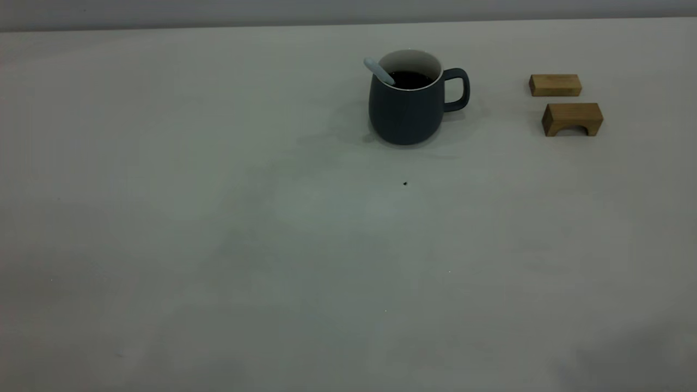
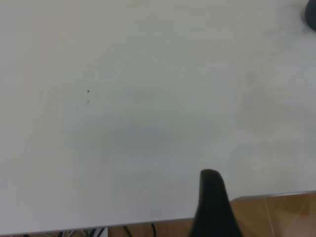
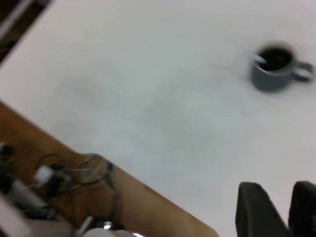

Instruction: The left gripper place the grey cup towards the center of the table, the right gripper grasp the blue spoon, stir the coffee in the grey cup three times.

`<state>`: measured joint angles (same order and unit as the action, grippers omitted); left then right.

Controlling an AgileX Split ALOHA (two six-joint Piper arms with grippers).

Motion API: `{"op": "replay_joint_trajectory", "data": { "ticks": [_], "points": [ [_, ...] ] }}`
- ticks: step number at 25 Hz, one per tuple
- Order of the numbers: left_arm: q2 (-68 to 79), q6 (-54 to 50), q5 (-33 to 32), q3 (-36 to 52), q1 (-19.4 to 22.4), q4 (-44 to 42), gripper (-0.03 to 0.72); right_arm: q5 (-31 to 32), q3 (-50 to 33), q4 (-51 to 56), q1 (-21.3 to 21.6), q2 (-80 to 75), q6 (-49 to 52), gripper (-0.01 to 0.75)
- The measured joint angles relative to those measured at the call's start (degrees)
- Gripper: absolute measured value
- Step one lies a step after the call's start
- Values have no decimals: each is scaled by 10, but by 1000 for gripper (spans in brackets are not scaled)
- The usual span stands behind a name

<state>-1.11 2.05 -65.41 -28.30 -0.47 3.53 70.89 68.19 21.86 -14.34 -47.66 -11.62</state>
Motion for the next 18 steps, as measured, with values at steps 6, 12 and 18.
{"op": "replay_joint_trajectory", "data": {
  "ticks": [6,12,18],
  "points": [
    [0,0,0,0,0,0,585,0,-139,-80,20,145,56,215],
    [0,0,0,0,0,0,585,-44,-312,-128,52,329,58,225],
    [0,0,0,0,0,0,585,-56,-404,-155,52,450,58,229]
  ]
}}
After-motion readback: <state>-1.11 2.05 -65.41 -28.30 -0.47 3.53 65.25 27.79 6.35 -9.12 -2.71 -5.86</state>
